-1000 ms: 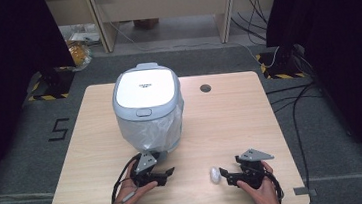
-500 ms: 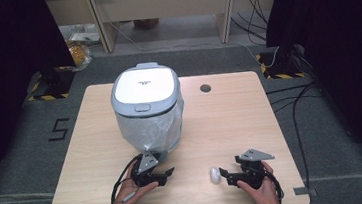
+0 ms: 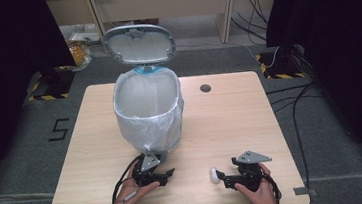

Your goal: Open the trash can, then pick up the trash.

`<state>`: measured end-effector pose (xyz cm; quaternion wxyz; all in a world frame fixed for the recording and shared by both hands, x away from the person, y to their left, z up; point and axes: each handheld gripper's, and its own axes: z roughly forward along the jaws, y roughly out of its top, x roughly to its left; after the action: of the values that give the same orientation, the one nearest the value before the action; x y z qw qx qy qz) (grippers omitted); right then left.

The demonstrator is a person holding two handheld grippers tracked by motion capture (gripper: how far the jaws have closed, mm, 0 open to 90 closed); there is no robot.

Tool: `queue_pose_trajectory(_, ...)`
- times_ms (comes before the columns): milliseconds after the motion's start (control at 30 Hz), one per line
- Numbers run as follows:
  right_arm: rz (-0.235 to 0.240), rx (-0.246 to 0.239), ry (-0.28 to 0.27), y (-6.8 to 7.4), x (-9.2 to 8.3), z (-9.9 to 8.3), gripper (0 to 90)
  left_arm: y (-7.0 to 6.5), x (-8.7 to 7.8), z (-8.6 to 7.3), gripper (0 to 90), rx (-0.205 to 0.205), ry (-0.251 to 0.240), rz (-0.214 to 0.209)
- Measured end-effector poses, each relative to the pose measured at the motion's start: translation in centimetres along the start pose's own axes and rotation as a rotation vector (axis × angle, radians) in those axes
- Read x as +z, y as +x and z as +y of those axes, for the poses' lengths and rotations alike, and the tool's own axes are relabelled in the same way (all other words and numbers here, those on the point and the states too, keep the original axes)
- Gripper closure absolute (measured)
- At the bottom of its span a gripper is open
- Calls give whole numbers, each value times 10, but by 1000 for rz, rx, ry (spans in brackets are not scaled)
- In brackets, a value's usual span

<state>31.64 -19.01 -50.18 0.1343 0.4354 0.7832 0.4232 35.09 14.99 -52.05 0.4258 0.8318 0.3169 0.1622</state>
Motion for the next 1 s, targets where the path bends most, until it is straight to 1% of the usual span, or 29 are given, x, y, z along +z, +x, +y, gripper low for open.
queue_pose_trajectory(133, 10, -6, 1, 4, 2, 1, 194, 0, 0, 0, 265, -1, 0, -1)
queue_pose_trajectory(200, 14, -13, 6, 7, 3, 0, 193, -1, 0, 0, 265, 10, 2, 6)
queue_pose_trajectory(233, 13, -24, 8, 9, 4, 0, 192, -1, 0, 0, 265, 15, 3, 10)
queue_pose_trajectory(300, 15, -40, 16, 12, 4, -1, 191, -2, 0, 0, 265, 15, 2, 11)
queue_pose_trajectory(367, 29, -45, 19, 15, 5, -1, 192, -1, 0, 0, 265, 15, 3, 10)
queue_pose_trajectory(433, 35, -53, 27, 16, 7, -2, 196, -2, -1, 0, 265, 28, 13, 13)
queue_pose_trajectory(467, 38, -58, 34, 18, 8, -2, 214, -2, -1, 0, 265, 31, 12, 16)
queue_pose_trajectory(533, 38, -75, 53, 19, 12, -4, 303, -3, 0, 0, 265, 28, 10, 15)
queue_pose_trajectory(600, 31, -118, 85, 22, 15, -6, 404, -2, -1, 0, 265, 32, 13, 17)
queue_pose_trajectory(633, 27, -139, 96, 23, 16, -6, 432, -2, -1, 0, 265, 30, 12, 15)
queue_pose_trajectory(700, 19, -162, 96, 23, 17, -7, 519, -1, -1, 0, 264, 25, 10, 12)
queue_pose_trajectory(733, 20, -167, 97, 23, 17, -6, 542, -2, 0, 0, 265, 19, 5, 11)
queue_pose_trajectory(800, 18, -152, 94, 22, 16, -6, 563, -2, -1, 0, 264, 28, 12, 12)
queue_pose_trajectory(867, 13, -162, 91, 22, 16, -8, 568, -2, -1, 0, 264, 30, 13, 12)
queue_pose_trajectory(1000, 19, -151, 77, 21, 15, -7, 572, -2, -1, 0, 265, 29, 11, 12)
